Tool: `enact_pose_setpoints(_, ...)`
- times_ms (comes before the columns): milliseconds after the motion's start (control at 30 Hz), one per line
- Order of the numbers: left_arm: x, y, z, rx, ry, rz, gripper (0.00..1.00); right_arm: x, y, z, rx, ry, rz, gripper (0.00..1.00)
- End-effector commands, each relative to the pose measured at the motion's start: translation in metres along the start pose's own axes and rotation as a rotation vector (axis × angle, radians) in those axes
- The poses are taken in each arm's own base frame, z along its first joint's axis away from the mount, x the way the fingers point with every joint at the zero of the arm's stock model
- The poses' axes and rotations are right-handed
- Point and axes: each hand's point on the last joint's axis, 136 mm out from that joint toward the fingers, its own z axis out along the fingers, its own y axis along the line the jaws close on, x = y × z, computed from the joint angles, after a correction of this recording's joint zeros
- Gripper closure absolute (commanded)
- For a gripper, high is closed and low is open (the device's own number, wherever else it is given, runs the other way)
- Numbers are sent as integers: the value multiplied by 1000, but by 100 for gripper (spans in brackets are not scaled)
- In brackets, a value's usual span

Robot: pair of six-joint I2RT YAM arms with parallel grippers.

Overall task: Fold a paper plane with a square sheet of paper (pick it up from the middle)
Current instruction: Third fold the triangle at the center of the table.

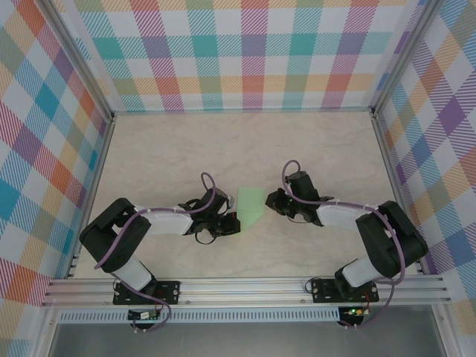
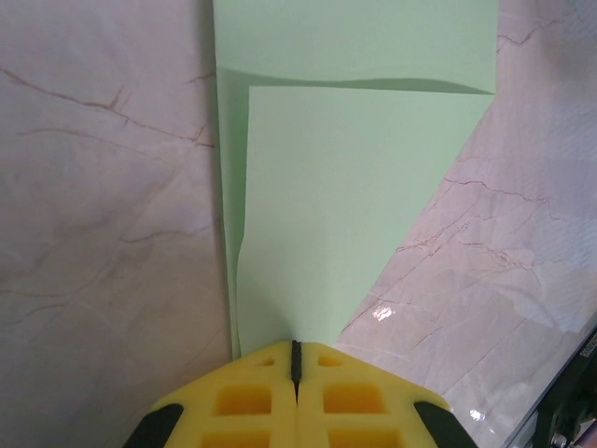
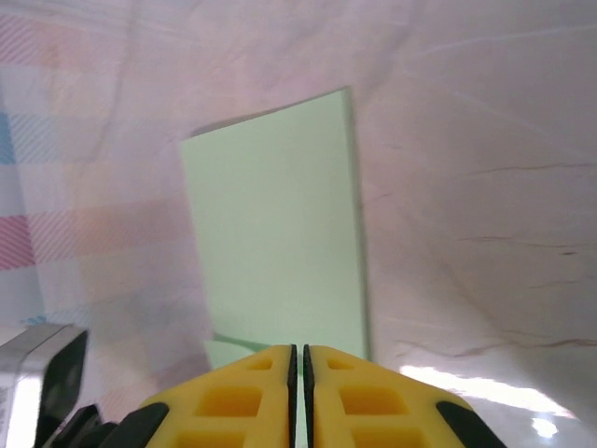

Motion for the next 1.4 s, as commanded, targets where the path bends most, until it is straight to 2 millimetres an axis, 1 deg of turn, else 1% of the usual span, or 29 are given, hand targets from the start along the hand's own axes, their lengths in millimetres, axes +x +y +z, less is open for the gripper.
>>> enact_pose_setpoints(0,26,39,3,-134,68,-26,100,17,28,6,-56,68,-48,87)
enact_pose_setpoints(100,25,37,3,-127,68,-23,99,33,30,17,-52,130,-22,89)
enact_pose_setpoints(167,25,36,2,-124,70,-17,99,39,34,24,-74,156,-23,89)
enact_pose_setpoints(200,26,36,2,-122,74,-12,98,42,32,28,-68,168,-24,89)
enact_pose_setpoints(300,27,34,1,-116,84,1,98,47,21,38,-30,196,-14,90)
enact_pose_setpoints(400,27,30,0,-101,88,12,97,52,2,45,63,228,11,93)
enact_pose_setpoints(533,25,25,-4,-94,91,26,96,57,-17,47,119,234,34,93)
enact_pose_setpoints(600,24,19,-10,-83,80,35,95,58,-23,46,150,229,37,94)
enact_pose_setpoints(667,21,14,-19,-78,59,45,95,57,-23,45,155,229,32,94)
enact_pose_setpoints(767,13,0,-33,-37,6,47,94,59,-25,44,170,240,20,94)
enact_pose_setpoints(833,7,-13,-37,6,-21,45,93,58,-25,43,174,239,15,94)
enact_pose_setpoints(933,0,-31,-35,77,-20,37,92,58,-25,43,175,240,13,94)
enact_pose_setpoints(1000,-3,-36,-29,89,-2,27,91,58,-25,43,177,240,17,94)
enact_pose_setpoints(1067,-3,-34,-20,79,18,15,91,58,-25,43,177,239,17,94)
enact_pose_setpoints(1200,4,-19,-5,48,59,-27,91,59,-27,42,184,239,17,94)
enact_pose_setpoints(1267,12,-9,-3,28,73,-42,92,60,-28,41,191,240,17,94)
enact_pose_setpoints(1367,28,8,-6,-3,89,-52,92,59,-28,41,189,239,15,93)
